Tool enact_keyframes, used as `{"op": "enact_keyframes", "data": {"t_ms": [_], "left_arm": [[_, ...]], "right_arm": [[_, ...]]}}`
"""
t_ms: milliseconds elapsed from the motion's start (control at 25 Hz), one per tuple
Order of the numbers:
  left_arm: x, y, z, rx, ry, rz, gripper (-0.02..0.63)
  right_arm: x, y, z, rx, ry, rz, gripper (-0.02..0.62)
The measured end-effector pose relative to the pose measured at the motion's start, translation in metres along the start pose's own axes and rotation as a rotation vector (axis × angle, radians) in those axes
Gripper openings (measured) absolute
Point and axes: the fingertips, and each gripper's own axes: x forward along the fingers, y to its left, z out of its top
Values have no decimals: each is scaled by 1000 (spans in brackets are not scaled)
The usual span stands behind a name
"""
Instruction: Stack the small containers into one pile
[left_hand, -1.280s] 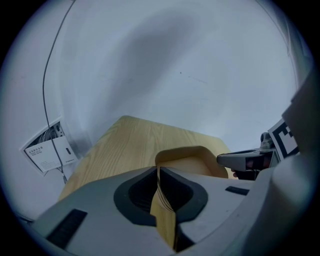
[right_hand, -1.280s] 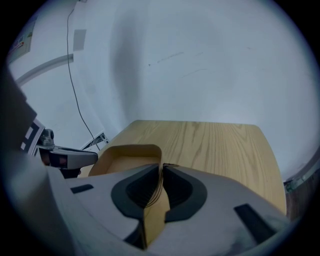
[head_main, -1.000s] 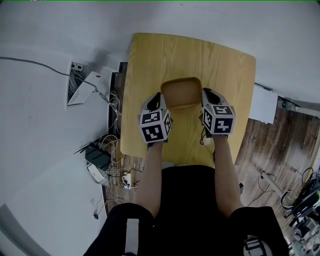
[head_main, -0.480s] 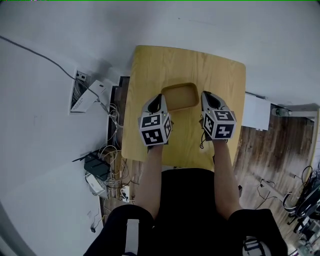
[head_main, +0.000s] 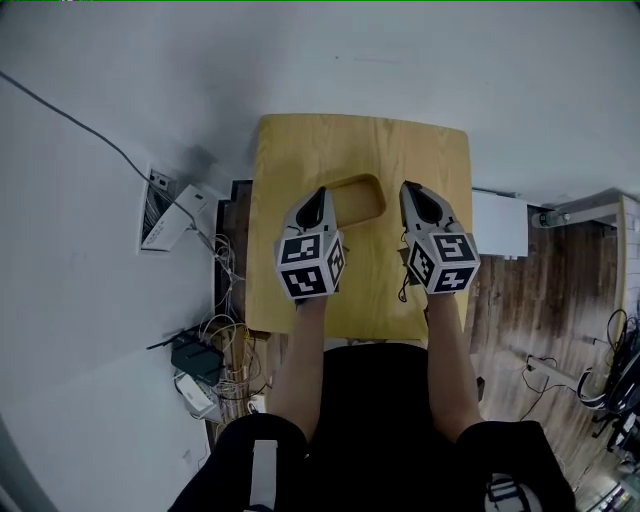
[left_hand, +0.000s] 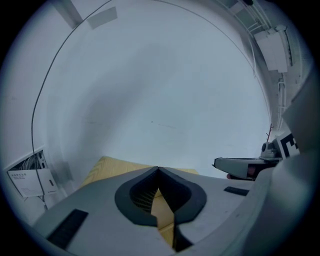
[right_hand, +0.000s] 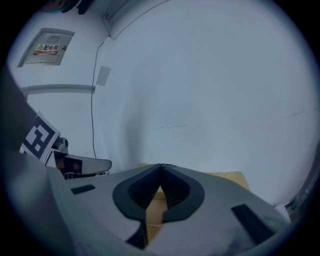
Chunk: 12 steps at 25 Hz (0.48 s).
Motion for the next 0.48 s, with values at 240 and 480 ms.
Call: {"op": "enact_keyframes", "data": {"t_ms": [240, 480], "left_arm": [[-5, -27, 19, 7, -56, -64, 0], [-14, -58, 41, 16, -126, -127, -2]], "right_arm": [[-29, -5, 28, -22, -94, -32, 6], [-59, -14, 61, -34, -195, -57, 6]]}}
